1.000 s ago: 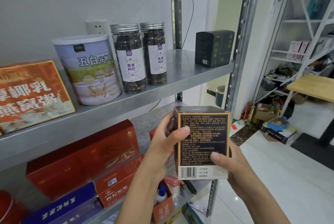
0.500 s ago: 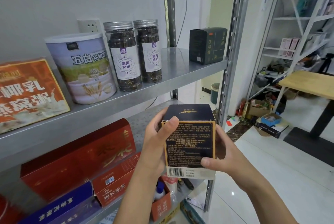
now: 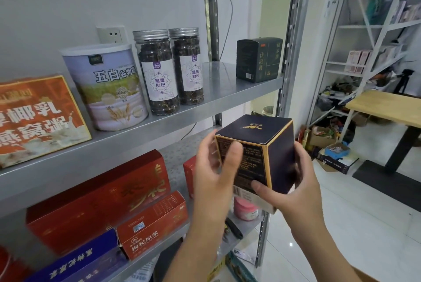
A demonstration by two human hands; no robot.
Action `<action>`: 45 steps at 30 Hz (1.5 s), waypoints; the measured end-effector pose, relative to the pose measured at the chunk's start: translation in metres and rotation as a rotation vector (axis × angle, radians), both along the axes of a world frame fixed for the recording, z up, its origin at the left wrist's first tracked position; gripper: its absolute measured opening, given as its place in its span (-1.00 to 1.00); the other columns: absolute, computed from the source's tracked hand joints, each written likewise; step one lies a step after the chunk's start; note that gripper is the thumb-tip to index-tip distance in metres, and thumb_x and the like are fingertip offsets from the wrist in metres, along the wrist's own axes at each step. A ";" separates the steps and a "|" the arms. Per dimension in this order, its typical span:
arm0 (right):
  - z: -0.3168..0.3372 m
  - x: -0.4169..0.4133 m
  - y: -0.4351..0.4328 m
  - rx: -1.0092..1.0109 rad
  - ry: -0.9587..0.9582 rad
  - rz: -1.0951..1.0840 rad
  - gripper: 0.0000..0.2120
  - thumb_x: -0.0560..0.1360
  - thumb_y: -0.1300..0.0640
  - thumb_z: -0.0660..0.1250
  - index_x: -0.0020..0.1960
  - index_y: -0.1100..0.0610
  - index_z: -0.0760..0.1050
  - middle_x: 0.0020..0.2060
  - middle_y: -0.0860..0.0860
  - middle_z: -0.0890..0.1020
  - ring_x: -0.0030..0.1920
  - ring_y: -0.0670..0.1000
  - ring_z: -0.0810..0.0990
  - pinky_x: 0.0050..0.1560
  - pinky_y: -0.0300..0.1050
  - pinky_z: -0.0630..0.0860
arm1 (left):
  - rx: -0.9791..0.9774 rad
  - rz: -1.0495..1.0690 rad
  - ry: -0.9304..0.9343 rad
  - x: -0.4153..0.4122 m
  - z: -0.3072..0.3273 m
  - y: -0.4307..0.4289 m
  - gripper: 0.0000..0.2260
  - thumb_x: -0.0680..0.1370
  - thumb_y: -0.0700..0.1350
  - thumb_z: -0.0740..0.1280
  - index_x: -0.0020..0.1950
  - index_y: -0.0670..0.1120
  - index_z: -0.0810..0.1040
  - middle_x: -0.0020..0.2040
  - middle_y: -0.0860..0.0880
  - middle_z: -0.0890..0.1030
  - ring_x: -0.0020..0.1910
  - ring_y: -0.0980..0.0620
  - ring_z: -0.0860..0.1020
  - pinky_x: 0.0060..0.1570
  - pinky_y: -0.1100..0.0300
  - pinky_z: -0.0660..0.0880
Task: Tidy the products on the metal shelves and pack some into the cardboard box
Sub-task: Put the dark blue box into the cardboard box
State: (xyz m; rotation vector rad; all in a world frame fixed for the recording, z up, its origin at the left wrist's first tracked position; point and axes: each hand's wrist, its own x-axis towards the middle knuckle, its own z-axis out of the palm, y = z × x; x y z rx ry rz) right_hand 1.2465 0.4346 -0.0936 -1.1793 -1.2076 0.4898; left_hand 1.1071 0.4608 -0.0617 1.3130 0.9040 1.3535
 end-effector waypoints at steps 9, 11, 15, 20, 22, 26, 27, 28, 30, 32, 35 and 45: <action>-0.006 -0.016 -0.015 0.020 0.001 -0.029 -0.03 0.02 -0.21 0.53 0.37 -0.23 0.23 0.26 -0.24 0.44 0.25 -0.28 0.42 0.03 -0.52 0.43 | 0.050 0.011 -0.143 0.016 -0.004 -0.004 -0.31 0.20 0.00 0.58 0.31 0.02 0.49 0.12 -0.02 0.66 0.11 0.01 0.64 0.06 0.03 0.61; -0.005 -0.003 -0.016 0.020 0.089 0.106 -0.09 0.06 -0.18 0.56 0.36 -0.19 0.30 0.25 -0.22 0.50 0.28 -0.20 0.46 0.14 -0.30 0.51 | 0.049 -0.017 -0.184 0.008 -0.005 0.000 -0.42 0.22 -0.01 0.56 0.23 0.00 0.56 0.08 -0.06 0.68 0.09 -0.06 0.64 0.09 -0.07 0.59; 0.001 0.034 -0.010 -0.124 0.242 0.411 0.18 -0.01 -0.32 0.62 0.50 -0.17 0.16 0.40 -0.19 0.42 0.41 -0.09 0.40 0.41 0.14 0.33 | -0.045 -0.261 -0.303 -0.003 -0.010 0.011 -0.53 0.26 -0.01 0.51 0.16 -0.03 0.62 0.08 -0.18 0.67 0.08 -0.19 0.64 0.05 -0.06 0.60; 0.000 0.036 -0.008 -0.210 0.133 0.464 0.12 -0.06 -0.37 0.60 0.40 0.01 0.33 0.21 -0.02 0.60 0.24 0.05 0.57 0.09 -0.10 0.58 | -0.078 -0.475 -0.225 -0.005 -0.013 0.012 -0.45 0.19 0.23 0.59 0.12 0.08 0.65 0.08 -0.08 0.68 0.09 -0.05 0.65 -0.02 0.06 0.61; -0.006 0.030 -0.010 -0.159 0.193 0.346 0.02 -0.02 -0.33 0.60 0.33 0.02 0.40 0.14 0.00 0.63 0.19 0.06 0.60 0.05 -0.07 0.60 | -0.076 -0.354 -0.103 0.000 -0.008 0.013 -0.40 0.27 0.30 0.50 0.23 0.08 0.60 0.18 -0.06 0.65 0.18 -0.08 0.61 0.14 -0.09 0.58; -0.011 0.017 -0.017 -0.081 0.159 0.026 -0.09 0.02 -0.17 0.53 0.34 -0.06 0.36 0.14 -0.16 0.58 0.19 -0.14 0.55 0.11 -0.23 0.54 | 0.040 -0.125 0.141 0.012 -0.008 0.001 -0.35 0.26 0.38 0.36 0.28 0.12 0.50 0.21 0.09 0.57 0.19 0.10 0.57 0.08 0.13 0.59; -0.010 0.013 -0.020 -0.058 0.122 -0.052 -0.09 0.01 -0.17 0.52 0.32 -0.10 0.33 0.12 -0.27 0.56 0.16 -0.25 0.53 0.06 -0.37 0.51 | 0.051 -0.169 0.144 0.016 -0.009 -0.003 -0.25 0.23 0.33 0.42 0.38 0.12 0.40 0.22 0.10 0.56 0.19 0.16 0.57 0.03 0.24 0.58; -0.008 0.008 -0.022 -0.036 0.097 -0.103 -0.10 0.00 -0.16 0.51 0.30 -0.14 0.31 0.06 -0.36 0.54 0.13 -0.33 0.51 0.00 -0.47 0.46 | 0.056 -0.202 0.158 0.020 -0.012 -0.007 -0.09 0.19 0.29 0.49 0.47 0.14 0.24 0.28 0.11 0.52 0.23 0.20 0.53 0.06 0.29 0.56; -0.007 0.000 -0.028 -0.022 0.072 -0.133 -0.11 0.00 -0.05 0.56 0.27 -0.19 0.28 -0.02 -0.48 0.52 0.08 -0.41 0.50 -0.09 -0.56 0.41 | 0.047 -0.228 0.189 0.027 -0.018 -0.008 0.13 0.08 0.24 0.56 0.48 0.36 -0.06 0.42 0.13 0.36 0.36 0.19 0.41 0.26 0.21 0.47; -0.009 0.000 -0.033 -0.022 0.064 -0.118 -0.14 0.08 0.11 0.63 0.25 -0.17 0.28 -0.03 -0.51 0.51 0.06 -0.42 0.50 -0.11 -0.57 0.41 | 0.060 -0.235 0.210 0.032 -0.017 -0.004 0.13 0.06 0.18 0.59 0.36 0.54 -0.13 0.45 0.12 0.29 0.40 0.13 0.37 0.34 0.06 0.44; -0.011 0.019 -0.043 -0.071 0.016 -0.036 -0.16 0.09 -0.06 0.63 0.28 -0.14 0.33 0.09 -0.39 0.54 0.15 -0.30 0.52 0.03 -0.40 0.49 | 0.081 -0.257 0.187 0.035 -0.023 0.007 0.05 0.12 0.07 0.59 0.41 0.49 0.04 0.44 0.10 0.34 0.39 0.12 0.40 0.34 -0.02 0.44; -0.009 0.100 -0.087 -0.414 -0.027 0.243 0.14 0.05 -0.26 0.62 0.49 -0.21 0.12 0.32 -0.42 0.40 0.35 -0.30 0.37 0.21 -0.34 0.46 | 0.084 -0.782 0.219 0.055 -0.059 0.005 -0.01 0.25 -0.17 0.60 0.51 0.26 0.16 0.36 0.06 0.48 0.36 -0.02 0.48 0.30 -0.11 0.46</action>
